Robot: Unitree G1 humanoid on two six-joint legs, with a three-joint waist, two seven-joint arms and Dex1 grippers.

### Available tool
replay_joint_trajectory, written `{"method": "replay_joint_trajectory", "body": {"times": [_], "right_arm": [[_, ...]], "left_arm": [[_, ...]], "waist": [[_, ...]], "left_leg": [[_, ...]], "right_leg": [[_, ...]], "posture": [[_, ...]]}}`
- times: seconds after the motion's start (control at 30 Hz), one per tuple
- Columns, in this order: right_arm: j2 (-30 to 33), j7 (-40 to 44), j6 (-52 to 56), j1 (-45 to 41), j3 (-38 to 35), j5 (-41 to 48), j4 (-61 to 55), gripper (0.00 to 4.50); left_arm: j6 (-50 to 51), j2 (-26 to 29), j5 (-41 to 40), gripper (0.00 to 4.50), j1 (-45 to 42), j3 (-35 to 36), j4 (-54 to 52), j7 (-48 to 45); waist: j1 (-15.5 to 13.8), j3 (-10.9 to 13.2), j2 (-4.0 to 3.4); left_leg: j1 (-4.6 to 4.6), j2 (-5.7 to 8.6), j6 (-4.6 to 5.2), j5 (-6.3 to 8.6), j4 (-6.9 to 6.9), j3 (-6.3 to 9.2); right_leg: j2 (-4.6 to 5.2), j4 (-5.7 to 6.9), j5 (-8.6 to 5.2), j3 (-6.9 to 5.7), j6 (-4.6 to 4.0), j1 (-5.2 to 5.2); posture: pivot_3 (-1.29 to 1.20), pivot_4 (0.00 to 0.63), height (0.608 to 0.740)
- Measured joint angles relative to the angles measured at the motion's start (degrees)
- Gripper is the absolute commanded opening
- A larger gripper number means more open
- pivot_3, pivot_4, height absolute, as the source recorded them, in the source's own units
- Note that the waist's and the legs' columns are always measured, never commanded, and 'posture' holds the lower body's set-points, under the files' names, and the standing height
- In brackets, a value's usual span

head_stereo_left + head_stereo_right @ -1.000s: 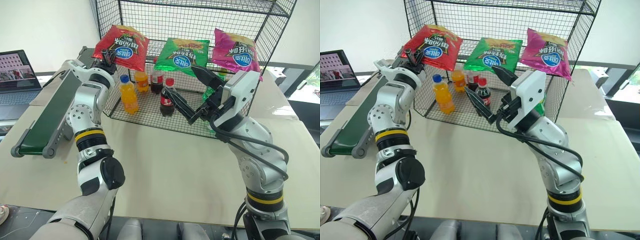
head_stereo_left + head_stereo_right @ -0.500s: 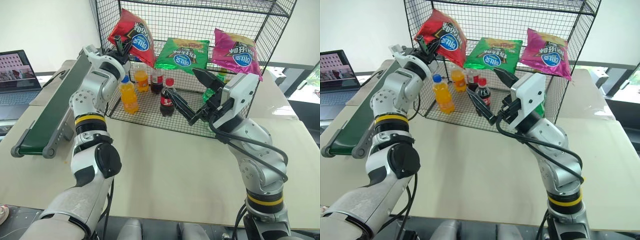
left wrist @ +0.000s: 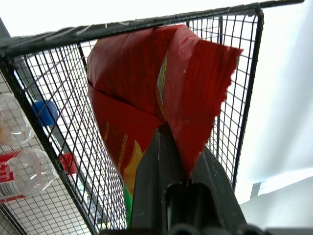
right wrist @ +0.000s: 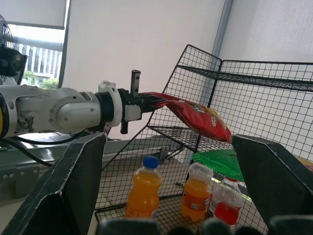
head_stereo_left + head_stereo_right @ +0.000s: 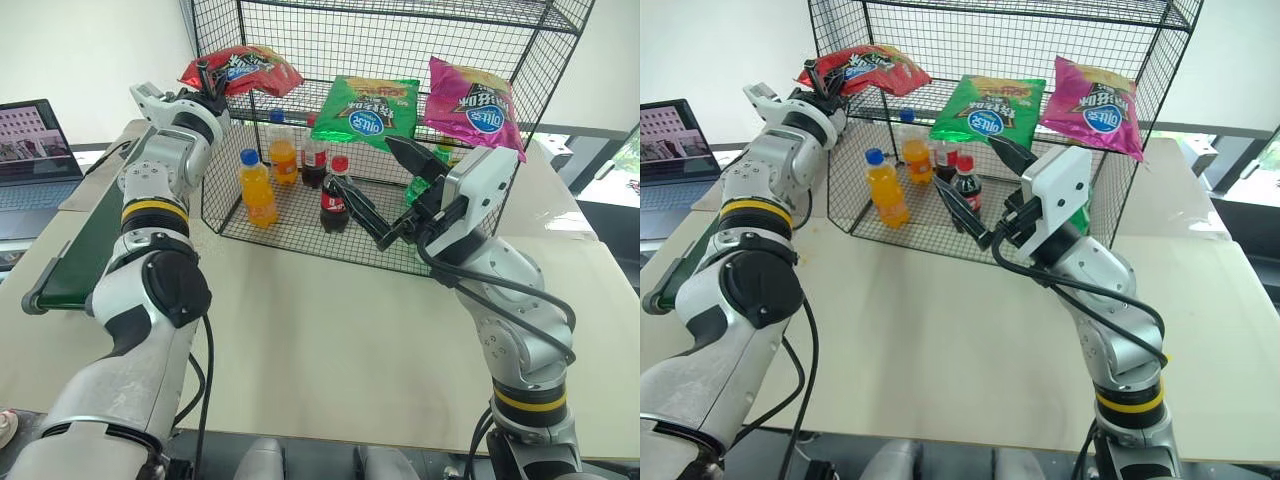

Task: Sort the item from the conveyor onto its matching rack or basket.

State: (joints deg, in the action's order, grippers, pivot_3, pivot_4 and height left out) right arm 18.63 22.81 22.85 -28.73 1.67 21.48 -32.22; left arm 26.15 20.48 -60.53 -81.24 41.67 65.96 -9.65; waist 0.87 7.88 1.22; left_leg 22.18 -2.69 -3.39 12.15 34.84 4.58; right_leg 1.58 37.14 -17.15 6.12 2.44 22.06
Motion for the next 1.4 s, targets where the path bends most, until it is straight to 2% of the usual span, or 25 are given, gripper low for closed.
{"method": "replay_joint_trajectory", "body": {"times": [0.1,0.2,0.37,0.4,0.47,0.57,0.67,0.77,0.87,0.97,1.03,1.1,1.17,1.3,1.4], "right_arm": [[0.0,0.0,0.0,0.0,0.0,0.0,0.0,4.50],[0.0,0.0,0.0,0.0,0.0,0.0,0.0,4.50],[0.0,0.0,0.0,0.0,0.0,0.0,0.0,4.50],[0.0,0.1,0.0,0.0,0.0,0.0,0.0,4.50],[0.0,0.2,0.0,0.5,0.1,0.0,-0.2,4.50],[0.3,0.4,0.0,2.5,0.0,0.0,-0.8,4.50],[0.8,0.8,0.0,6.9,-0.1,0.0,-1.6,4.50],[1.8,1.1,-0.5,12.0,-0.3,-0.3,-2.1,4.50],[2.0,0.6,-1.5,17.0,-0.6,-1.2,-3.3,4.50],[1.1,-2.1,-1.5,25.0,-1.3,-3.7,-3.0,4.50],[0.3,-3.5,-1.7,27.5,-1.3,-5.2,-1.8,4.50],[-0.6,-5.0,-4.1,30.2,-1.0,-8.0,0.3,4.50],[-2.6,-7.1,-6.0,33.0,-1.0,-10.2,3.8,4.50],[-3.7,-9.7,-9.4,34.7,-0.9,-14.6,7.3,4.50],[-4.0,-10.6,-11.0,35.4,-2.2,-15.5,8.4,4.50]], "left_arm": [[-0.1,0.0,2.0,0.01,-0.2,-0.1,1.2,-0.6],[-0.2,0.0,4.1,0.85,-0.2,-0.3,1.6,-1.1],[0.6,-0.1,5.4,3.06,0.3,-0.2,0.7,-1.3],[1.3,-0.1,5.4,3.35,0.7,-0.1,-0.1,-1.3],[5.7,-0.6,4.9,4.37,4.3,-0.3,-6.8,-0.6],[12.3,-2.2,2.2,4.45,11.0,-0.2,-19.0,2.9],[22.8,-4.8,-5.2,4.45,22.4,-0.2,-39.0,10.4],[31.3,-4.1,-10.3,4.45,33.3,-2.6,-55.4,15.2],[34.5,1.3,-10.2,4.45,42.2,-8.1,-70.0,13.7],[31.8,8.8,-1.2,4.45,55.9,-16.9,-83.7,7.2],[27.7,11.0,6.2,4.45,62.7,-23.8,-87.1,3.2],[16.6,12.6,19.3,4.45,69.7,-33.8,-87.3,-0.7],[6.0,11.2,29.5,4.45,74.4,-39.7,-83.5,-2.8],[-6.5,5.3,38.4,4.45,75.3,-43.1,-74.9,-4.9],[-10.1,2.3,40.4,4.45,74.9,-43.9,-71.1,-6.9]], "waist": [[0.2,0.0,0.00],[0.2,0.0,0.00],[0.3,0.0,-0.01],[0.3,0.0,-0.01],[0.5,0.0,-0.03],[0.6,0.0,-0.04],[0.7,-0.1,-0.04],[0.7,0.0,-0.03],[0.5,-0.1,-0.04],[0.3,-0.2,-0.19],[0.0,-0.2,-0.21],[0.0,-0.2,-0.21],[0.0,-0.2,-0.20],[-0.1,-0.2,-0.21],[0.0,-0.2,-0.19]], "left_leg": [[-0.02,0.00,0.00,0.00,-0.01,0.00],[-0.02,-0.01,0.01,0.00,-0.01,0.00],[-0.02,-0.01,0.01,0.00,-0.01,0.00],[-0.02,-0.01,0.01,0.00,-0.01,0.00],[-0.05,-0.01,0.02,0.00,-0.01,0.00],[-0.06,-0.04,0.02,0.00,0.01,0.02],[-0.07,-0.06,0.03,0.01,0.06,0.02],[-0.06,-0.07,0.02,0.01,0.09,0.02],[-0.23,-0.04,0.00,0.01,0.07,0.02],[-0.45,-0.02,-0.03,0.00,-0.03,-0.08],[-0.37,0.00,-0.15,-0.07,-0.02,-0.09],[-0.46,0.02,-0.18,-0.09,-0.02,-0.14],[-0.44,-0.02,-0.17,-0.09,-0.05,-0.15],[-0.13,-0.02,-0.08,-0.04,0.00,-0.16],[-0.10,-0.02,0.06,0.04,-0.01,-0.17]], "right_leg": [[-0.01,0.02,0.00,0.00,0.00,0.00],[-0.01,0.04,0.00,0.00,0.00,0.01],[0.00,0.06,0.00,0.00,0.00,0.01],[-0.01,0.07,0.00,0.00,0.00,0.01],[0.00,0.17,0.00,0.01,0.00,0.01],[0.00,0.32,0.00,0.01,0.00,0.02],[0.03,0.62,0.00,0.06,0.00,0.01],[0.02,0.70,0.01,0.07,-0.01,0.04],[0.02,0.47,0.00,0.10,0.00,-0.04],[0.02,0.40,-0.02,0.22,-0.02,-0.16],[0.00,0.31,-0.04,0.29,-0.04,-0.12],[-0.02,0.25,-0.03,0.38,-0.06,-0.20],[-0.07,0.13,-0.02,0.41,-0.07,-0.20],[-0.06,0.01,0.00,0.41,-0.06,-0.05],[-0.06,-0.01,-0.01,0.44,-0.05,-0.05]], "posture": [[0.00,0.150,0.740],[0.00,0.150,0.740],[0.00,0.150,0.740],[0.00,0.150,0.740],[0.00,0.150,0.740],[0.00,0.150,0.740],[0.00,0.150,0.740],[0.00,0.150,0.740],[0.00,0.150,0.740],[0.00,0.150,0.740],[0.00,0.150,0.740],[0.00,0.150,0.740],[0.00,0.150,0.740],[0.00,0.150,0.740],[0.00,0.150,0.740]]}}
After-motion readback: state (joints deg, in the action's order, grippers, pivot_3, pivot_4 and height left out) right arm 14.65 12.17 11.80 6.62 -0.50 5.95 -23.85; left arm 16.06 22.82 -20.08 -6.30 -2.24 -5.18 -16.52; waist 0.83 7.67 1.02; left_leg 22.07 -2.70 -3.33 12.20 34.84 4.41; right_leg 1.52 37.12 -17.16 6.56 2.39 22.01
